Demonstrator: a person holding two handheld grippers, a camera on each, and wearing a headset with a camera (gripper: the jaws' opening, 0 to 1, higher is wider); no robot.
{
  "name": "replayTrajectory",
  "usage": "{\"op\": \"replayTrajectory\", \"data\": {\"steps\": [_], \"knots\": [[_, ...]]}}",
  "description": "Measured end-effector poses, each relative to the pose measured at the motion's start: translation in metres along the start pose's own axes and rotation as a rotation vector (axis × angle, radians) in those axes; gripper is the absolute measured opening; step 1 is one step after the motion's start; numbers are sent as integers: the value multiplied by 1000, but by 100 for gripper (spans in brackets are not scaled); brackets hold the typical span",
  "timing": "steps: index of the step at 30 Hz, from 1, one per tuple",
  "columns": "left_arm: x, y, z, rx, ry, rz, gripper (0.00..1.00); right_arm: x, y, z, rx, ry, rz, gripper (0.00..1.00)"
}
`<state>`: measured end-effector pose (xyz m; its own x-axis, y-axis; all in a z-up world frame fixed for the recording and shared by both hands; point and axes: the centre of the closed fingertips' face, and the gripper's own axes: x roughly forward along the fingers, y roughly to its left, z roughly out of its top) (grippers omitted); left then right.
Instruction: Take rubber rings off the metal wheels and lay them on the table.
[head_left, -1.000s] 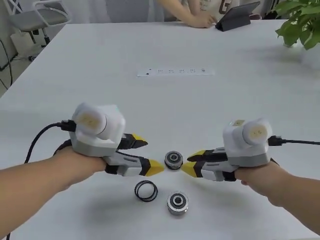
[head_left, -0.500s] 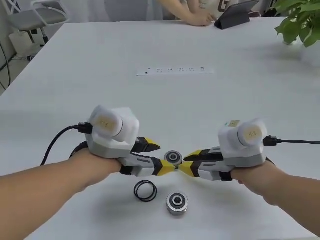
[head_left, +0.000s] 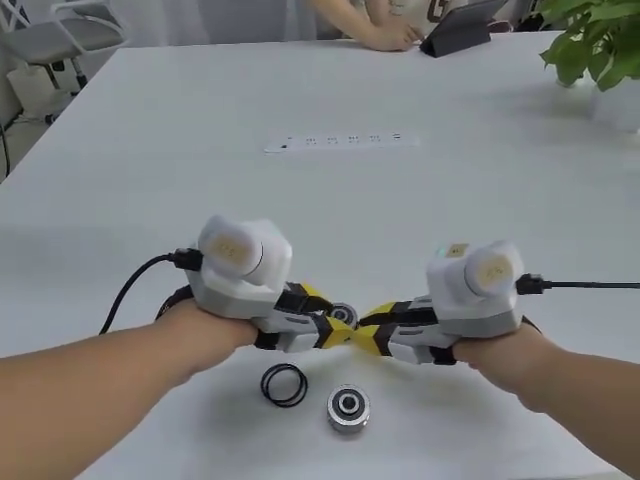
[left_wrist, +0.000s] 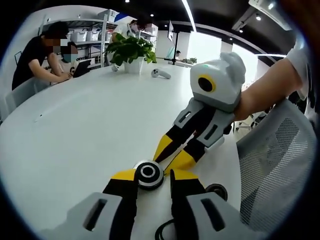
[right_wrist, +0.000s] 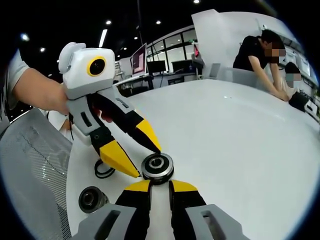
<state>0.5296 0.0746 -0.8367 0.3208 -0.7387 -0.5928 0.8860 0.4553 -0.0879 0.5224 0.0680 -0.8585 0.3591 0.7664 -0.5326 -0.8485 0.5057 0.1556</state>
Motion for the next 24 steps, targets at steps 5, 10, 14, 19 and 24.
{"op": "replayTrajectory", "data": {"steps": [5, 10, 14, 19, 24], "knots": [[3, 1, 1, -7, 5, 2, 16, 0, 0, 0, -3, -3, 2, 10], [3, 2, 1, 1, 2, 18, 13, 0, 0, 0, -4, -5, 3, 10], [3, 8, 1, 61, 15, 46, 7, 0, 0, 1, -6, -8, 4, 9], [4, 6, 1, 80, 17, 57, 7, -1, -1, 0, 2, -7, -1, 4], [4, 5, 0, 83, 17, 57, 7, -1, -2, -1, 24, -2, -10, 0]]}}
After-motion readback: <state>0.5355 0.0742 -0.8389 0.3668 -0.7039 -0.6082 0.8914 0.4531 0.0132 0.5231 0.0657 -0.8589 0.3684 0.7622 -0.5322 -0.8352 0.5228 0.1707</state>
